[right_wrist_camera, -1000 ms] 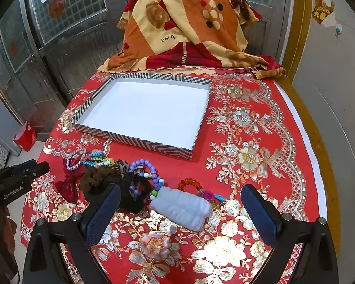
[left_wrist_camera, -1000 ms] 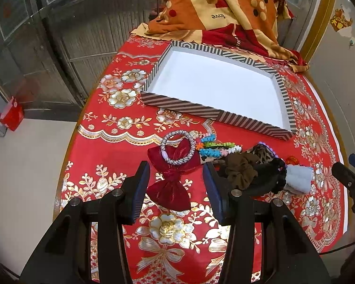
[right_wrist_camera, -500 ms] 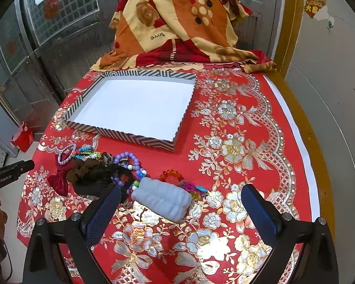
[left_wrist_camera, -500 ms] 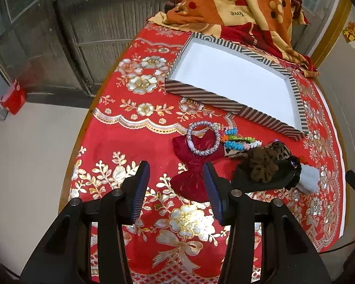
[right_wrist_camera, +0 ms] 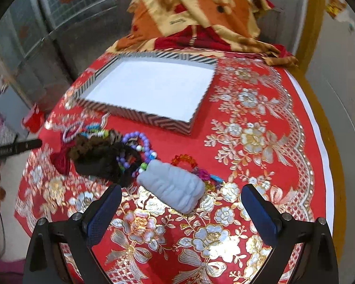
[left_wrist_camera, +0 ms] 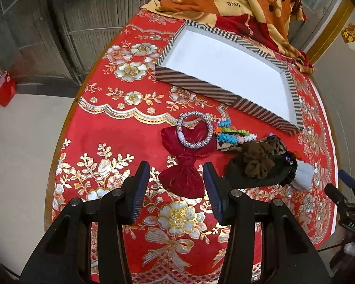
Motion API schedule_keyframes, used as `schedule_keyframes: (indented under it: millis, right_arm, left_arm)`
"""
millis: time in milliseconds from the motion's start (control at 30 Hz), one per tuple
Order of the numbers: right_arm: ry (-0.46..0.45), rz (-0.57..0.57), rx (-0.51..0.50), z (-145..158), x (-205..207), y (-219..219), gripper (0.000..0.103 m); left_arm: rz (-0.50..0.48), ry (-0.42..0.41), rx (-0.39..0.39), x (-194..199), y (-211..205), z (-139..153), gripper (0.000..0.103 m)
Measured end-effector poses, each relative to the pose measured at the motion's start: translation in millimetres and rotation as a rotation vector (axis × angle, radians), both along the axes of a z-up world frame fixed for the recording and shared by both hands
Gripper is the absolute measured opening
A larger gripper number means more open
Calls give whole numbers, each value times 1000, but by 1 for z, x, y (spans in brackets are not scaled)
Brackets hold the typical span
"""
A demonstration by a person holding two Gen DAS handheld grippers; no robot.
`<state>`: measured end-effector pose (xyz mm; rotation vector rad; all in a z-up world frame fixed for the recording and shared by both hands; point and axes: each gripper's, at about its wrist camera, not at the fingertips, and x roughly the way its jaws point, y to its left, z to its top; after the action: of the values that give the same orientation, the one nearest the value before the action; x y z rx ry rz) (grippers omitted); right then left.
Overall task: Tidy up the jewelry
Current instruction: 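Move both tools toward the pile of accessories beside the striped tray, then grasp the red satin bow with the left tool while the right tool grasps the white fluffy scrunchie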
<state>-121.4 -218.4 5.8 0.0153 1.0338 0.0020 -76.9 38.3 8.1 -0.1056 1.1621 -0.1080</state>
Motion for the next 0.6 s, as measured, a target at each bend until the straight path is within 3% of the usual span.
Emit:
schedule_keyframes:
  millis: [200, 300, 367, 600]
  right_arm:
    - [25, 44, -7, -10, 6, 5, 101]
    - [40, 60, -14, -15, 11, 5, 101]
    - [45, 73, -14, -18, 13, 5, 101]
    - [57, 136, -48, -30, 23, 11, 101]
  left_arm:
    - [-12, 52, -32, 2, 3, -14, 46]
    - [-23, 87, -62, 4, 3, -22, 57]
    - [-29, 97, -71, 6, 1, -27, 57]
    - [-56, 126, -20, 22, -11, -42, 57]
